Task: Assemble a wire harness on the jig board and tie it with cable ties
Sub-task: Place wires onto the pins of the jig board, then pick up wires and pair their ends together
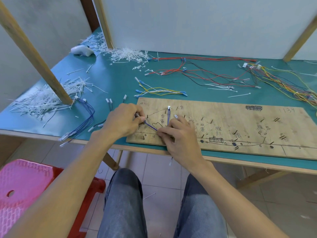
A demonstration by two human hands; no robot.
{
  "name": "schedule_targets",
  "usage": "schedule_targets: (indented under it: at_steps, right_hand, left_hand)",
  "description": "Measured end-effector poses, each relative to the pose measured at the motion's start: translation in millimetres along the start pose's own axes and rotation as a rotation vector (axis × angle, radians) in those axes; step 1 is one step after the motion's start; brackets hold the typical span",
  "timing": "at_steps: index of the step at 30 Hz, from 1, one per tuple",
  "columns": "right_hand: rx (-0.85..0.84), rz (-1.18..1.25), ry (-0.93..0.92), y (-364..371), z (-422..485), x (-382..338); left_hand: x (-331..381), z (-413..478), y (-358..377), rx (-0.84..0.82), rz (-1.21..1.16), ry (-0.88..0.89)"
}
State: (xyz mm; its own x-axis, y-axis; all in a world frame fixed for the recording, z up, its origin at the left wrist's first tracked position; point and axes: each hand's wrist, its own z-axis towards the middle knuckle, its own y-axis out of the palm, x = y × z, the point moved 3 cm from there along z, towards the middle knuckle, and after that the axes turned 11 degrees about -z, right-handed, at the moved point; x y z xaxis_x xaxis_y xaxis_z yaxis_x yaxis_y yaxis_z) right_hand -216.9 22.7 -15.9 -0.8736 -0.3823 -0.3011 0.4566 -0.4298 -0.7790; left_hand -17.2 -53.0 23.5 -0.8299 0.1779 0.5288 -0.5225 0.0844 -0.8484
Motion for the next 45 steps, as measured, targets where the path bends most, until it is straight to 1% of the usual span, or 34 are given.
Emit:
schedule_targets:
  at_steps: [3,8,12,15,17,19,21,23,25,27,29,32,35,37,39,45]
  right_hand:
    - [-0.011,-0.031,-0.016,1.3,-0.5,-1.5]
    - [-0.013,-0.054,0.011,0.8,-1.1,-2.3]
    - [-0.002,-0.055,0.026,-1.9,-2.0,-1.9]
    - [0.040,0.014,0.057,-7.7,-2.4,-3.3]
    - [0.096,0.106,0.102,-16.4,-1.5,-3.6]
    - [0.142,0.158,0.150,-27.8,0.3,3.2]
    - [0.132,0.179,0.207,-39.2,3.3,19.0]
    - [0.104,0.213,0.298,-46.1,5.2,36.0]
    - [0.075,0.233,0.384,-43.5,4.0,43.9]
    - [0.051,0.228,0.426,-35.1,0.0,43.1]
    - [0.058,0.197,0.440,-28.0,-2.7,40.1]
    - [0.079,0.173,0.459,-25.8,-1.5,43.7]
    - [0.078,0.142,0.422,-27.0,-3.6,43.1]
    - [0.068,0.131,0.395,-27.4,-5.3,43.1]
    - [0.054,0.124,0.390,-26.5,-6.2,43.7]
    - [0.055,0.124,0.396,-24.1,-5.4,45.7]
  left_hand:
    - [0.3,0.4,2.4,0.030,0.023,0.003]
    - [11.2,-2.5,1.4,0.091,0.074,0.078]
    - [27.7,-14.9,5.0,0.173,0.148,0.240]
    - [37.4,-27.6,15.4,0.131,0.200,0.364]
    - [41.3,-32.1,23.1,0.079,0.246,0.398]
    - [41.6,-32.4,24.9,0.047,0.235,0.392]
    - [42.2,-29.4,21.3,0.015,0.234,0.375]
    - [47.1,-18.3,16.5,0.022,0.215,0.343]
    - [57.3,2.4,13.2,0.075,0.120,0.296]
    - [69.8,30.6,14.9,0.105,-0.022,0.236]
    - [80.5,60.6,21.9,0.096,-0.087,0.187]
    - [90.0,100.2,34.0,0.083,-0.017,0.160]
    - [87.8,127.5,46.1,0.029,0.019,0.124]
    - [84.7,138.1,51.3,0.007,0.052,0.100]
    - [81.8,143.0,54.3,0.020,0.053,0.082]
    - [71.9,149.4,54.7,-0.001,0.056,0.092]
